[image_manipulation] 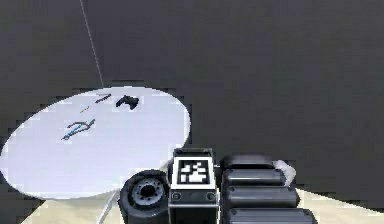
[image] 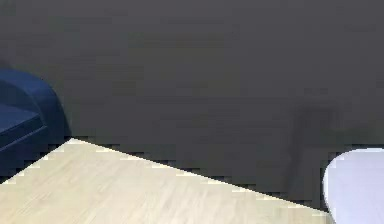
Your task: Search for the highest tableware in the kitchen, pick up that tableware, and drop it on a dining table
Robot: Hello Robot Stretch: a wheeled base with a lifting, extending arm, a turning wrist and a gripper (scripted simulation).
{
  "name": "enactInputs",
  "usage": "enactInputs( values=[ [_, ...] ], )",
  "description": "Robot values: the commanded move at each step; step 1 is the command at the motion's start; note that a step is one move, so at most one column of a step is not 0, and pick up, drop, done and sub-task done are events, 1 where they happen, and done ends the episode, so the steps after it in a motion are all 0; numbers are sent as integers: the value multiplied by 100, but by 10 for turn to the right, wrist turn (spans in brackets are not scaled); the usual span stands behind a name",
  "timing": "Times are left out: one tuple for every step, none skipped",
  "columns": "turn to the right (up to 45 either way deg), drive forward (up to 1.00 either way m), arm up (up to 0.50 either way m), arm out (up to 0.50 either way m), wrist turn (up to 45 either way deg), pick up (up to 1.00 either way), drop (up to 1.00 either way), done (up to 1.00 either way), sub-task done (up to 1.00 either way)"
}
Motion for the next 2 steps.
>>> enactInputs(
  values=[
    [390, 0, 0, 0, 0, 0, 0, 0, 0],
    [-450, 0, 0, 0, 0, 0, 0, 0, 0]
  ],
)
